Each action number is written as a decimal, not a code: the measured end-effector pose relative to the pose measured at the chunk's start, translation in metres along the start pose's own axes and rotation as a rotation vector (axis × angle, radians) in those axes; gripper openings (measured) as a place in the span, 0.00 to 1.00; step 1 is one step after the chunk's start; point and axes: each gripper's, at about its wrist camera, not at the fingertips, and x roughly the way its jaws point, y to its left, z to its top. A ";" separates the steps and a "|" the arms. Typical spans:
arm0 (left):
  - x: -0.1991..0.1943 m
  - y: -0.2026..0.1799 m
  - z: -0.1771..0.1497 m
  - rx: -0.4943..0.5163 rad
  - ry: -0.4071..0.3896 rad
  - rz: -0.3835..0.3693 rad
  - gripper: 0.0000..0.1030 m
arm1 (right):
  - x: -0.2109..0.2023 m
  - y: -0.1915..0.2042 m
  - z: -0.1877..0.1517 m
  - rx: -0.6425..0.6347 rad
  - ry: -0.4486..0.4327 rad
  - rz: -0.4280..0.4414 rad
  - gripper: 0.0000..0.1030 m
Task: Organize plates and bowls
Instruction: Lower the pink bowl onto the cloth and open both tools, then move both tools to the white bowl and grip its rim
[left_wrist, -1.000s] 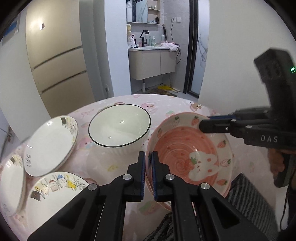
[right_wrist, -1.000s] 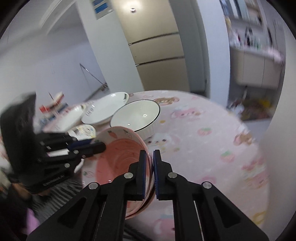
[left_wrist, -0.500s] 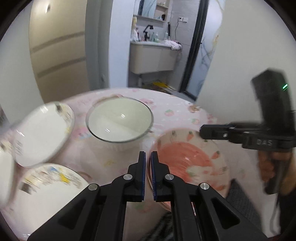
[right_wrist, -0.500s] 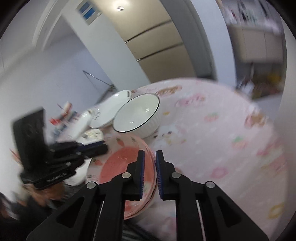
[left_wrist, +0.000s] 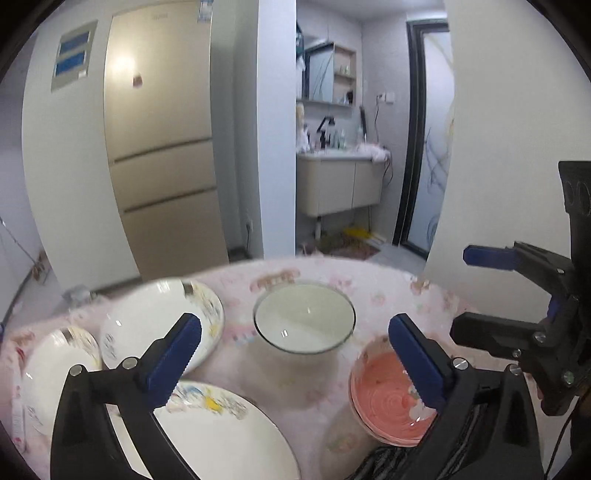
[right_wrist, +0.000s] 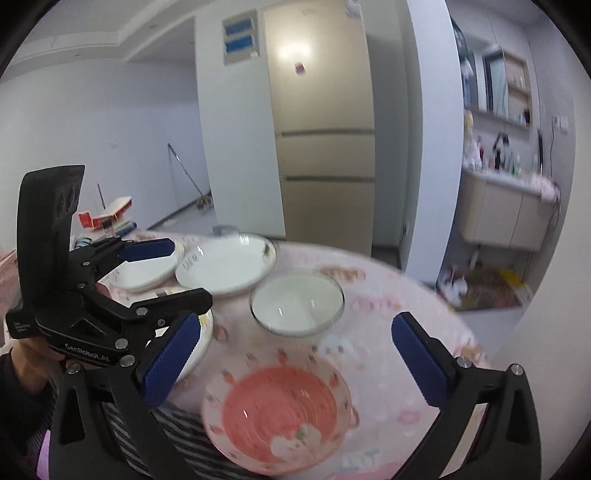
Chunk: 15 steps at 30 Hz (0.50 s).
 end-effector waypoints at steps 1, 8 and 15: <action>-0.006 0.003 0.005 0.003 -0.014 0.006 1.00 | -0.002 0.006 0.007 -0.014 -0.022 -0.015 1.00; -0.063 0.016 0.041 0.030 -0.177 0.118 1.00 | -0.030 0.026 0.065 -0.009 -0.218 -0.034 1.00; -0.087 0.036 0.075 -0.017 -0.232 0.156 1.00 | -0.041 0.038 0.114 0.046 -0.356 -0.080 1.00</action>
